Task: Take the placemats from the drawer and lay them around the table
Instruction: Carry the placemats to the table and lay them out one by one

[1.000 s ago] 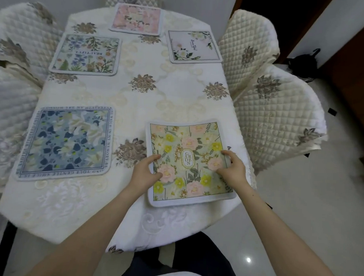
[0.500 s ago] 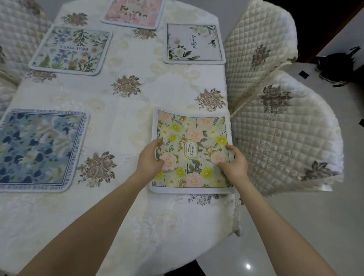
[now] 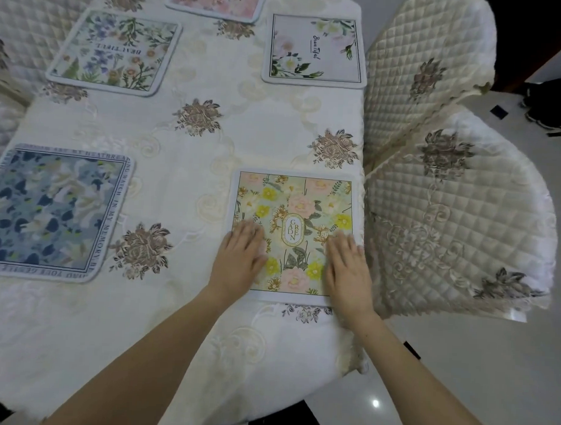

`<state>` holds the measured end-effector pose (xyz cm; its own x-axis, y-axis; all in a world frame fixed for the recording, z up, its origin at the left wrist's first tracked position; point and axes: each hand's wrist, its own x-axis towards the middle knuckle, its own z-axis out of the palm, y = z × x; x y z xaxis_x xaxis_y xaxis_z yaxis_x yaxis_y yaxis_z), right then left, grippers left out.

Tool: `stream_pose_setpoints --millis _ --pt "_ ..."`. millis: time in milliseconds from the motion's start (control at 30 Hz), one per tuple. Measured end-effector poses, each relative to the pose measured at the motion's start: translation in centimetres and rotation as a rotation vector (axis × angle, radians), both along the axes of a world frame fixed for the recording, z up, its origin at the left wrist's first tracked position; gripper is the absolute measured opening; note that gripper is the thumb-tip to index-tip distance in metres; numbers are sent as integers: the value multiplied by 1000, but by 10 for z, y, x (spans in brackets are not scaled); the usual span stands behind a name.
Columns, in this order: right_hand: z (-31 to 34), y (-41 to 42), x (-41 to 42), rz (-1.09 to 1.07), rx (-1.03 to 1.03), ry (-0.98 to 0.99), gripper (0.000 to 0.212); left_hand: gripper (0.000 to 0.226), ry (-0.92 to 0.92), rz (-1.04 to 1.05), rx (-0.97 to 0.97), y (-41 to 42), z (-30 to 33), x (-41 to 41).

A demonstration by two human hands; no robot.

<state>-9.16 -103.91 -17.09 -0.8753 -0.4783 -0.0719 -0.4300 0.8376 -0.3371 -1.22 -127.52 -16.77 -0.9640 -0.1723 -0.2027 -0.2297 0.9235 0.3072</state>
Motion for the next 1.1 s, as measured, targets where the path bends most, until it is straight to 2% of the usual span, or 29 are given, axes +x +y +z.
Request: stream_pose_setpoints --millis 167,300,467,667,833,1100 --pt "-16 2 3 77 40 -34 54 64 -7 -68 -98 4 -16 5" --pt "-5 -8 1 26 -40 -64 53 58 39 -47 -50 9 -1 -5" --pt "14 -76 -47 22 -149 -45 58 57 125 -58 -63 12 9 -65" --pt "-9 -133 -99 55 -125 -68 56 70 41 5 -145 6 -13 -127" --pt "-27 -118 -110 146 -5 -2 59 61 118 -66 -128 -8 -36 -123" --pt "-23 -47 -123 -40 50 4 64 62 178 0 -99 -52 -32 -86"
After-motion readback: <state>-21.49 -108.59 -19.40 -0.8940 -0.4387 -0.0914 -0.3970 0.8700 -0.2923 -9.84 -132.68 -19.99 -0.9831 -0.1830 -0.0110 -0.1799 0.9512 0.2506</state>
